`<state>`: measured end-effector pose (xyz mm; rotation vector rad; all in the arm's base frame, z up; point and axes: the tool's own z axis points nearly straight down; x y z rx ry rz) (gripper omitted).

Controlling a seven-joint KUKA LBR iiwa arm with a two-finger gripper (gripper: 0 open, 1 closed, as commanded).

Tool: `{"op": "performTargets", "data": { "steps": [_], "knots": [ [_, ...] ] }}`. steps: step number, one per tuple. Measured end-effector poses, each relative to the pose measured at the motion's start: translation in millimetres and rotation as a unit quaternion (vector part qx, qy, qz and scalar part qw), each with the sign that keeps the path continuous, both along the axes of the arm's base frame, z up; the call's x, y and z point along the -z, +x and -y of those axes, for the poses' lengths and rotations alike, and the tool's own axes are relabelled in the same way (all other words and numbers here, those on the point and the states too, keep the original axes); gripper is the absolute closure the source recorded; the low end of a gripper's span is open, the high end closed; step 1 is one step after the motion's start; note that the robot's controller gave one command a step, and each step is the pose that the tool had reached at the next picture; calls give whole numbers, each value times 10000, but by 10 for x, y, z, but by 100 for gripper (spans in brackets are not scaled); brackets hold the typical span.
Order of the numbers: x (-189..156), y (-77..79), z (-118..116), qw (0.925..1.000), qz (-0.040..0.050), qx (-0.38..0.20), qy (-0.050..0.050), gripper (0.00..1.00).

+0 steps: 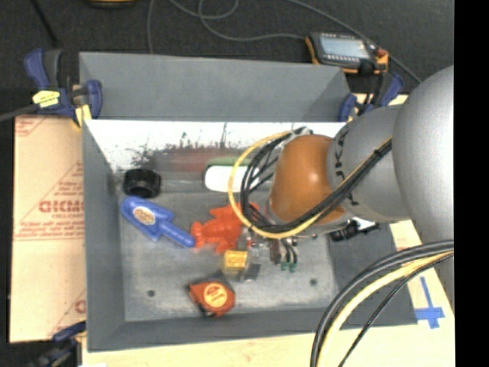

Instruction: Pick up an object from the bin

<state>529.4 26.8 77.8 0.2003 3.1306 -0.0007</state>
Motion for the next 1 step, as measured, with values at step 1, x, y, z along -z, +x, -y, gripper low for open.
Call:
{"op": "performTargets", "data": {
  "steps": [1],
  "knots": [
    [0, 0, 0, 10000, 0, -3, 0, 100]
  ]
}}
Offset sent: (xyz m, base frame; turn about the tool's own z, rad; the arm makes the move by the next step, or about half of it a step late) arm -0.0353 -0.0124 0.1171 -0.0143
